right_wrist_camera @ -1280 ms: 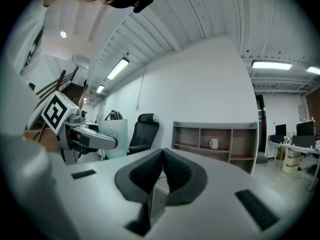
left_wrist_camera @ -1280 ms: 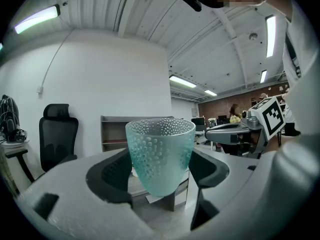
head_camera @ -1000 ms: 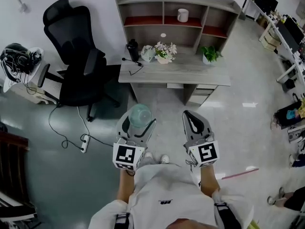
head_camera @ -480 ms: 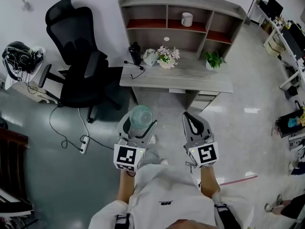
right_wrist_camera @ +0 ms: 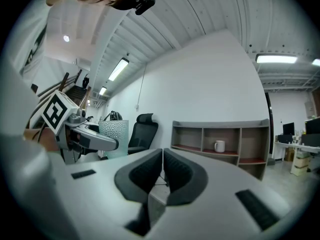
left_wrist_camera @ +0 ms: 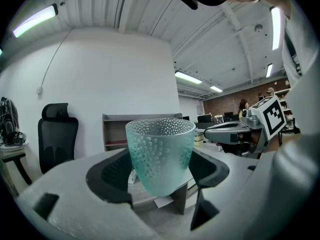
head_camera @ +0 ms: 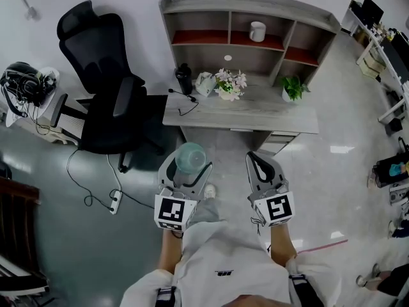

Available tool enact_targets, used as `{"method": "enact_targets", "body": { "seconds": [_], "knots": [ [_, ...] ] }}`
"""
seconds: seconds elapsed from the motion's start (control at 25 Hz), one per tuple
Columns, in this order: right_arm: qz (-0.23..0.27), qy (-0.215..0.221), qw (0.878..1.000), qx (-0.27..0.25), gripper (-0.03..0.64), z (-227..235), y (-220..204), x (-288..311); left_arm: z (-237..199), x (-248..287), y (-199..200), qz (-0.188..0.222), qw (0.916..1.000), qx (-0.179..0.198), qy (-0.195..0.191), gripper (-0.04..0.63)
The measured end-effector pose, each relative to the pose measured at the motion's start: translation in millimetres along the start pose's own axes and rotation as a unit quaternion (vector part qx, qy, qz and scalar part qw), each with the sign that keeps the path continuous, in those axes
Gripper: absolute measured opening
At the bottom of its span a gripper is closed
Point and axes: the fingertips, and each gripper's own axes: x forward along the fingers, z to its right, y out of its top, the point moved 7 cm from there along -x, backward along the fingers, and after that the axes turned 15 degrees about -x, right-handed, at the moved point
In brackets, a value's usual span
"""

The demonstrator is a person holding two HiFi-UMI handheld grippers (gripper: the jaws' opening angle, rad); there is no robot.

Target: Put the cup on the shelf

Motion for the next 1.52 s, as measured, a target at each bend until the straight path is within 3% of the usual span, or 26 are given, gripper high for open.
{"method": "enact_targets", "body": {
  "seconds": [1.0,1.52],
  "knots": [
    [-0.033,-0.032,0.999,-0.011,0.031,39.4,-8.4,174.5,-134.3,130.7,40.1,-0.006,0.9985,-0.005,-0.054,0.347],
    [-0.047,-0.047,0.998,-0.022,0.031,48.2,-10.0,206.0,-156.4,165.6,46.2,-0.006,0.9971,-0.007,-0.076,0.347]
  ]
}}
